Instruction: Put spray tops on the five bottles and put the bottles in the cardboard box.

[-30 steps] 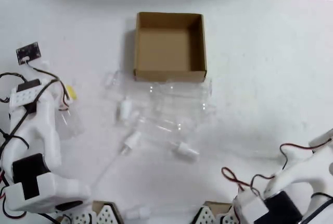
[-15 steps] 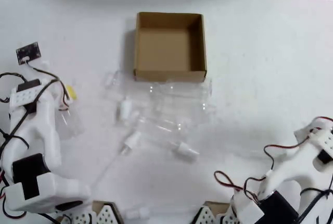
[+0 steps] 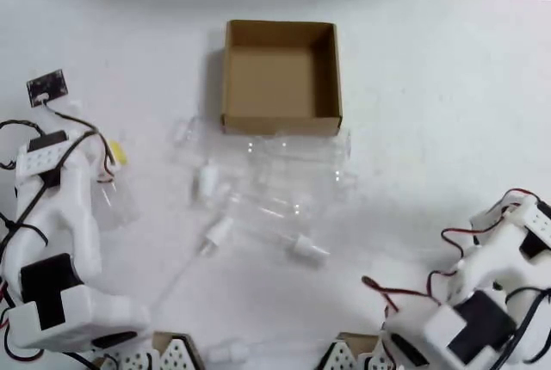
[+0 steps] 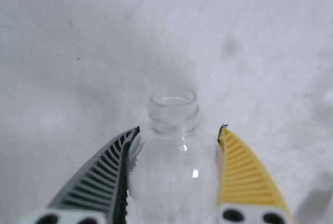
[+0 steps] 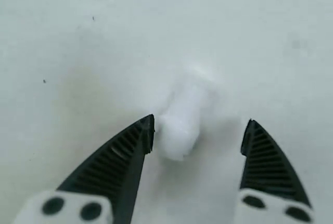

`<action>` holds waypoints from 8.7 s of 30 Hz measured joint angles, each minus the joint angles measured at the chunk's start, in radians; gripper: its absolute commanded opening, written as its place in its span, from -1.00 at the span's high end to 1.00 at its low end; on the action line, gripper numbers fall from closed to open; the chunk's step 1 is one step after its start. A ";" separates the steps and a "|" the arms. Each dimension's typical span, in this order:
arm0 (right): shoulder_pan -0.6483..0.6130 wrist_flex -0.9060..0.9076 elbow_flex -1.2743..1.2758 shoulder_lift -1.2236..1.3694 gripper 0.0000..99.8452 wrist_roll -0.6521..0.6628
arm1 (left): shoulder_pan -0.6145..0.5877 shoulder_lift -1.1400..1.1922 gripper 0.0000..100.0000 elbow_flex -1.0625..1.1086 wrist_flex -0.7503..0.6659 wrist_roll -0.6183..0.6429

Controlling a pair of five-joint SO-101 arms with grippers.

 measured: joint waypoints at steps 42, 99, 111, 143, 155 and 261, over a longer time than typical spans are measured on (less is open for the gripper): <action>-0.743 0.605 -1.191 -0.008 0.97 0.411 | 0.000 0.000 0.87 0.000 0.000 -0.005; -1.241 0.407 -1.390 -0.290 0.97 0.153 | 0.572 -1.175 0.87 0.410 -0.095 -0.003; -1.298 0.147 -1.126 -0.288 0.97 -0.002 | 0.697 -1.507 0.87 0.655 -0.144 -0.143; -1.398 -0.285 -0.592 -0.651 0.97 0.284 | 0.706 -1.550 0.87 0.724 -0.146 -0.261; -1.412 -0.285 -0.592 -0.651 0.97 0.284 | 0.706 -1.550 0.87 0.746 -0.147 -0.261; -1.304 0.333 -1.255 0.107 0.95 0.183 | 0.628 -1.553 0.87 0.746 -0.250 -0.104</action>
